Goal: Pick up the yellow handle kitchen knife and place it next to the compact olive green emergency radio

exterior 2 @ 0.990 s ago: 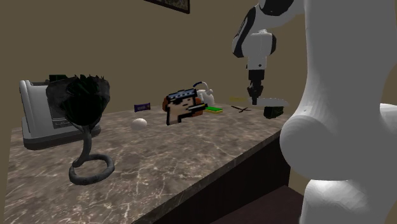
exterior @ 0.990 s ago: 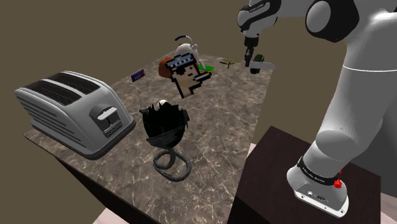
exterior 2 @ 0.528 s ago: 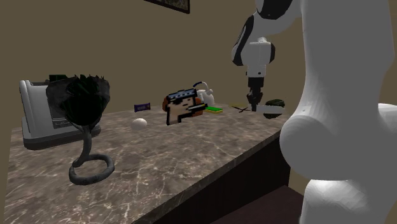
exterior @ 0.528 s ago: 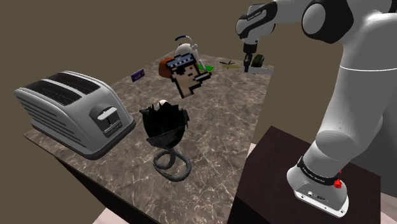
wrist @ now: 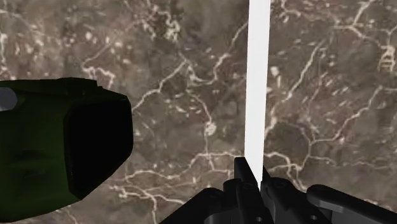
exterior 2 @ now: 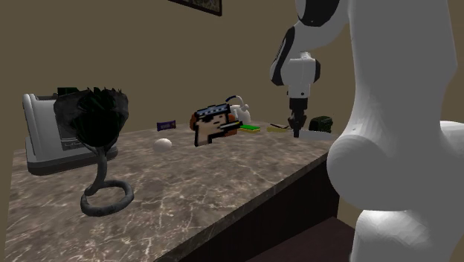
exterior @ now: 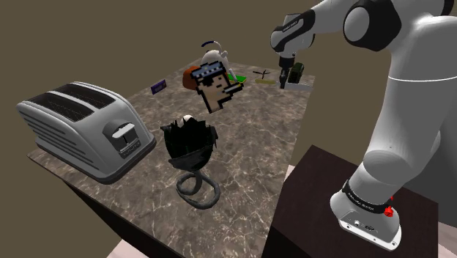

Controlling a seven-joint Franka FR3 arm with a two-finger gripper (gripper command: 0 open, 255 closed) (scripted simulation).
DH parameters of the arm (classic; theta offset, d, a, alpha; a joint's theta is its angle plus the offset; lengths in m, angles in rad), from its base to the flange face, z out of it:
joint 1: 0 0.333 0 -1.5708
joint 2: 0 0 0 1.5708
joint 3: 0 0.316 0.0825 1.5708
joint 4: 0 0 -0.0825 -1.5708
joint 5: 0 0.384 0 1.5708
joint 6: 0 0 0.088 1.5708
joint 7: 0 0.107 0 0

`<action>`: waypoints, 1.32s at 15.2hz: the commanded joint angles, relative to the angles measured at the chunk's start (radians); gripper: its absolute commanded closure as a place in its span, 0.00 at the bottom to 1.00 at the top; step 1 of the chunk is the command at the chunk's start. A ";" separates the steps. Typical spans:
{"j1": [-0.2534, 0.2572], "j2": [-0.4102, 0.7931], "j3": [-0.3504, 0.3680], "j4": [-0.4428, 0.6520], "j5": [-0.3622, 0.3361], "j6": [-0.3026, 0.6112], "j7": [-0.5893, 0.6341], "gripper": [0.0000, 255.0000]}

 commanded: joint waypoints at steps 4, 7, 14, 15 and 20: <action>0.000 0.001 0.000 -0.001 0.001 0.002 0.000 1.00; 0.000 0.001 0.000 -0.001 0.000 0.002 0.000 0.00; 0.005 -0.034 -0.006 0.056 -0.018 -0.087 0.012 0.00; 0.005 -0.042 -0.007 0.073 -0.021 -0.111 0.014 0.00; 0.005 -0.042 -0.007 0.073 -0.021 -0.111 0.014 0.00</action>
